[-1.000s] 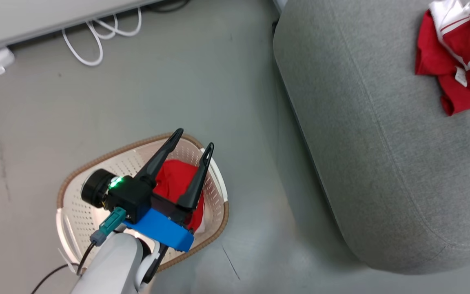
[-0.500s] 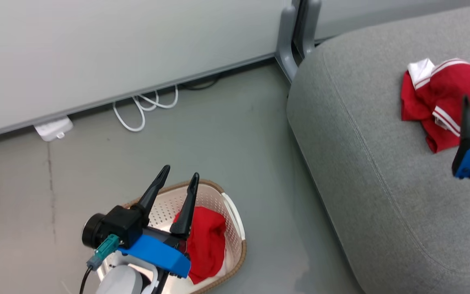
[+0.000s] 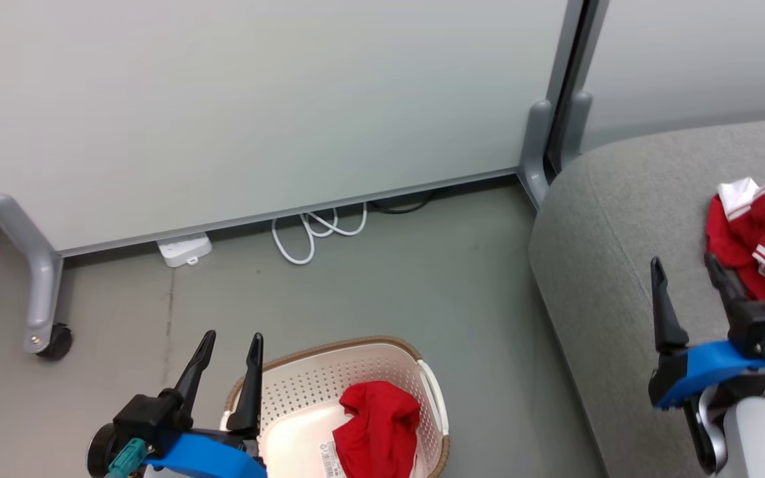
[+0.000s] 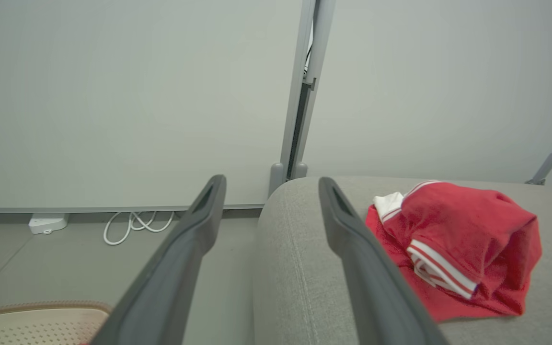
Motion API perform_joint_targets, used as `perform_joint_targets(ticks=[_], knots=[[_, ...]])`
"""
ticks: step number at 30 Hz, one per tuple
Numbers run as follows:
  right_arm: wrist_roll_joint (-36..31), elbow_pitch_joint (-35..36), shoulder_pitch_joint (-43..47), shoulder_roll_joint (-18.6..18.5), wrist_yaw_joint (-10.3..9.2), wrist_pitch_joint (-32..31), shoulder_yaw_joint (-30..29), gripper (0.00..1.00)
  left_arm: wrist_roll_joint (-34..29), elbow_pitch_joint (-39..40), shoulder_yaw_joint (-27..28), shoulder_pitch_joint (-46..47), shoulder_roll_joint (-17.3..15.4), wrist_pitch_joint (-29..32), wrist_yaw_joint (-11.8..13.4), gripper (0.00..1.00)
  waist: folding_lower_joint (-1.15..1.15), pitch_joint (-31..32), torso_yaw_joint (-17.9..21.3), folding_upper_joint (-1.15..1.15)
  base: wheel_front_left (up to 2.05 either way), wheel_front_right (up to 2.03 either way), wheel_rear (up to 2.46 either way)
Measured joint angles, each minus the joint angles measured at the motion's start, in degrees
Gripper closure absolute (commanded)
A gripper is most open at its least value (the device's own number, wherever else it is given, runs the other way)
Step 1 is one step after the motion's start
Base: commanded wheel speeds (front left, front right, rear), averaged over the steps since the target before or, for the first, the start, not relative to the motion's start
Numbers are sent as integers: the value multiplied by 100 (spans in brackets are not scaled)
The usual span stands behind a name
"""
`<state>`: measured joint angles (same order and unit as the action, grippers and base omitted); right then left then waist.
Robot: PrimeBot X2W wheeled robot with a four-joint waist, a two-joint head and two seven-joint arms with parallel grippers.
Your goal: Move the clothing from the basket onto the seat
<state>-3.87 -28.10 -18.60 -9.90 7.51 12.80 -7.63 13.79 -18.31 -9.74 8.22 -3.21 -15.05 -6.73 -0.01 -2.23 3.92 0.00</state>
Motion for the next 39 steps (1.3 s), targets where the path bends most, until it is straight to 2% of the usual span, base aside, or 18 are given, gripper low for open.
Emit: perform_joint_targets(ticks=[8,15,23,39], knots=[[69,1648,1196,433,-1,-532,159,0,-87,34,410,-274,16,-1,1,0,0,221,-326,0,0,0,0],[73,2337,1706,609,-1,-790,330,0,-166,35,602,-367,26,-1,-3,0,1,256,-488,0,0,0,0],[5,2669,1935,667,-1,-883,296,0,-183,34,727,-434,34,-1,-18,0,1,270,-595,0,0,0,0],[45,2772,1925,693,-1,-1012,519,0,-116,63,694,-420,38,0,-23,0,1,7,-557,0,0,0,0]])
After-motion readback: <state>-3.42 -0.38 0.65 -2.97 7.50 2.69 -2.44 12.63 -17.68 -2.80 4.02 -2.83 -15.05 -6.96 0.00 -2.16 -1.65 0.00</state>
